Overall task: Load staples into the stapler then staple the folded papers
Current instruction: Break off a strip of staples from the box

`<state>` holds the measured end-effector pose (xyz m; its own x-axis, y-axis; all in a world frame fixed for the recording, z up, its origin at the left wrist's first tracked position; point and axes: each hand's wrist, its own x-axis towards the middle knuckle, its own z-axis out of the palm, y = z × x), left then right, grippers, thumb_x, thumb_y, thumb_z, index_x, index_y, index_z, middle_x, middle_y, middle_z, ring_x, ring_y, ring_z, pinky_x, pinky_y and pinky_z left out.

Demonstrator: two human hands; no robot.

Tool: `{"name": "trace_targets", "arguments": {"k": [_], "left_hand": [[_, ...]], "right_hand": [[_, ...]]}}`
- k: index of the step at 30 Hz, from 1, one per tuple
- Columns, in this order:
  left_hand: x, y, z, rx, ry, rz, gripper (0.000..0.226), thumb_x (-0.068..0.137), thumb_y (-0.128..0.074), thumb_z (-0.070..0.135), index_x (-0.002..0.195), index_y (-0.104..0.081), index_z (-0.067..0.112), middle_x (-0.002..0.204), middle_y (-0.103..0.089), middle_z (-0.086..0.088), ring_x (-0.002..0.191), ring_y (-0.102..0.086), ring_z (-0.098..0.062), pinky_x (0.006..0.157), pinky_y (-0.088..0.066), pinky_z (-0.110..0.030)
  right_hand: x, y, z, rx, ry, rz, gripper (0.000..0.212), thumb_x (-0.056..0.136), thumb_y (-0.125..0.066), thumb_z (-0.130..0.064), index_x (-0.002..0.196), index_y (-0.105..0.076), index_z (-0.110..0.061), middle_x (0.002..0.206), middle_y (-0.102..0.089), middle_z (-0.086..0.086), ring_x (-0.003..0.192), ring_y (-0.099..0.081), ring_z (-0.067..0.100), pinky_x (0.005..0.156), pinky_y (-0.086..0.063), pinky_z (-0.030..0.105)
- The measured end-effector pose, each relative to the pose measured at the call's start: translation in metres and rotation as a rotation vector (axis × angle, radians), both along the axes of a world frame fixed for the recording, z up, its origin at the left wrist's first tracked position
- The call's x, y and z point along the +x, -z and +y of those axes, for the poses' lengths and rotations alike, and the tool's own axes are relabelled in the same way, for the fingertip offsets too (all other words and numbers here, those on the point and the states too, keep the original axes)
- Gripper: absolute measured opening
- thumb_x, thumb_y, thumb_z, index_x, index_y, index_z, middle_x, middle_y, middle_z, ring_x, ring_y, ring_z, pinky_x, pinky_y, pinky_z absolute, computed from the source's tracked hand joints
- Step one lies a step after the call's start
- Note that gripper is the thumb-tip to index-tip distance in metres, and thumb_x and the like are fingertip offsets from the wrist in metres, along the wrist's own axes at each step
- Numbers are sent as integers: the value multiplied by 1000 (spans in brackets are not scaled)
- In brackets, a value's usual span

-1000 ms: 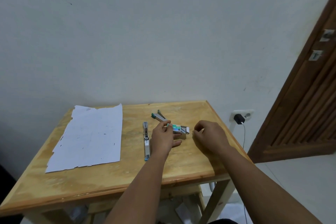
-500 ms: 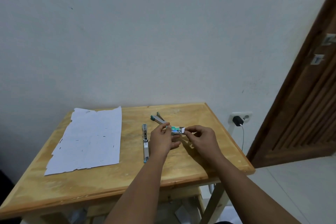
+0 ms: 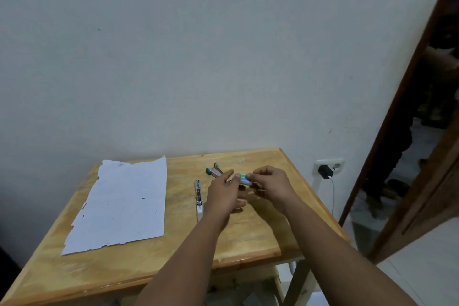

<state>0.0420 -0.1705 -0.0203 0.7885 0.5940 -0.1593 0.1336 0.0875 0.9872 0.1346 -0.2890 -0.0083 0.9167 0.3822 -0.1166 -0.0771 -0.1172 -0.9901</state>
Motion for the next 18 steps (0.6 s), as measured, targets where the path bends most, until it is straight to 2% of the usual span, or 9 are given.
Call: {"name": "trace_targets", "arguments": {"k": [2,4,5,7,10,14,16,18], "left_hand": [[-4,-10,3,426,-99,-10,36,106,-57,41,139,-64,28,92,-74,7,79,-75,-21,67,-64,-42],[-8,-16,13,898,-239,-95,27,104,-59,36,126,-70,25,95,-71,9,87,-70,-19,71,-58,-39],[-9,-17,20,1058,-285,-126,26,101,-62,33,123,-70,23,102,-69,5,92,-67,-21,72,-56,-40],[-10,-14,35,1253,-339,-71,33,95,-69,33,126,-69,22,112,-63,-1,98,-60,-28,77,-54,-44],[-19,0,54,1384,-360,156,51,88,-73,44,133,-63,24,122,-57,-5,105,-53,-31,82,-49,-45],[-33,14,67,1305,-247,396,78,84,-67,67,147,-47,27,141,-46,-6,122,-46,-30,95,-48,-43],[-37,15,67,1235,-214,460,82,83,-66,70,149,-43,27,141,-44,-5,125,-47,-29,94,-49,-41],[-40,14,65,1158,-165,474,77,85,-67,66,146,-44,26,137,-48,-4,124,-50,-27,88,-51,-39]], "right_hand": [[15,-5,0,-23,76,5,14,85,-83,-7,90,-72,-2,80,-73,16,63,-65,21,56,-54,31],[33,-2,-2,-114,158,-50,13,86,-83,-6,83,-70,-5,82,-75,20,61,-64,22,59,-56,34],[41,0,-3,-165,189,-84,12,86,-82,-8,81,-71,-7,84,-76,20,63,-66,22,64,-58,36],[52,8,-9,-338,199,-184,9,89,-79,-16,83,-74,-12,89,-78,12,76,-70,22,74,-60,39],[51,13,-18,-590,156,-328,12,93,-73,-30,92,-73,-18,97,-75,2,88,-65,18,69,-48,30],[40,9,-21,-817,46,-404,34,81,-76,-50,90,-73,-17,90,-74,3,77,-65,17,58,-46,30],[33,7,-19,-904,-41,-405,36,75,-78,-48,91,-74,-16,89,-74,3,77,-66,17,58,-49,29],[29,7,-17,-931,-66,-406,25,75,-76,-34,92,-76,-16,89,-75,4,77,-68,18,64,-57,31]]}}
